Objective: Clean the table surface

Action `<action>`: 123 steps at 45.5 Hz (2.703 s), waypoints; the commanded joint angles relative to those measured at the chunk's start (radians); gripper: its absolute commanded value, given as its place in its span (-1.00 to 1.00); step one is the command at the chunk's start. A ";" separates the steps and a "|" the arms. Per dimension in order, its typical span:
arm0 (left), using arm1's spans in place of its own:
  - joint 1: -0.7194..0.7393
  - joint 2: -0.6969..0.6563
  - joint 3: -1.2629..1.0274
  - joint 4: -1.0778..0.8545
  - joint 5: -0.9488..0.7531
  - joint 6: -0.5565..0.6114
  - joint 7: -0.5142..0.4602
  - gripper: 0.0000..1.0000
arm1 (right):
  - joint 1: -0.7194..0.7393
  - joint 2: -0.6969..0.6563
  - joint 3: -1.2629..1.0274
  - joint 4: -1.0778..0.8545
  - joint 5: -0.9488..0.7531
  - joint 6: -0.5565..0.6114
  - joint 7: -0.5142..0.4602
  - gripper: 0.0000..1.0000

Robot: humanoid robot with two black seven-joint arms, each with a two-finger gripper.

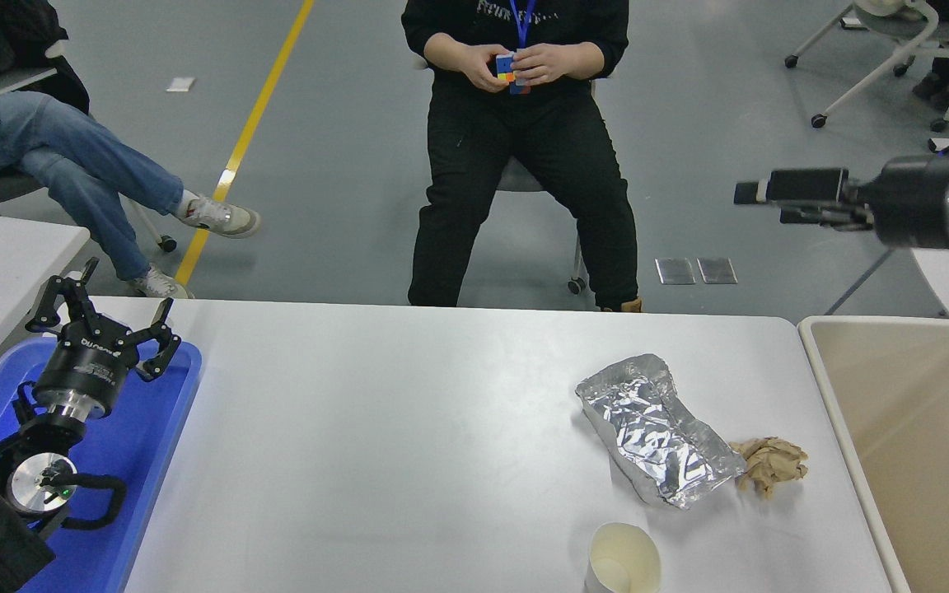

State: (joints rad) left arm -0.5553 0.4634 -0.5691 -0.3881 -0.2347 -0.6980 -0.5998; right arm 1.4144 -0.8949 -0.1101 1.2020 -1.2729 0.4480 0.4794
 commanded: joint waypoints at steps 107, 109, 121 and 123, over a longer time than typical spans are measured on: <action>0.000 0.000 0.000 0.000 0.000 0.000 0.000 1.00 | -0.476 0.246 -0.069 0.031 -0.603 -0.207 0.056 -0.91; 0.000 0.000 0.000 0.000 0.000 0.000 0.000 1.00 | -0.476 0.245 -0.069 0.031 -0.603 -0.207 0.064 -1.00; 0.000 0.000 0.000 0.000 0.000 0.000 0.000 1.00 | -0.473 0.241 -0.068 0.030 -0.602 -0.207 0.107 -1.00; 0.000 0.000 0.000 0.000 0.000 0.000 0.000 1.00 | -0.470 0.241 -0.066 0.030 -0.602 -0.207 0.107 -1.00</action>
State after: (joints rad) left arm -0.5553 0.4632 -0.5691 -0.3881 -0.2347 -0.6980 -0.5998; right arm 0.9404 -0.6517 -0.1792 1.2348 -1.8745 0.2414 0.5580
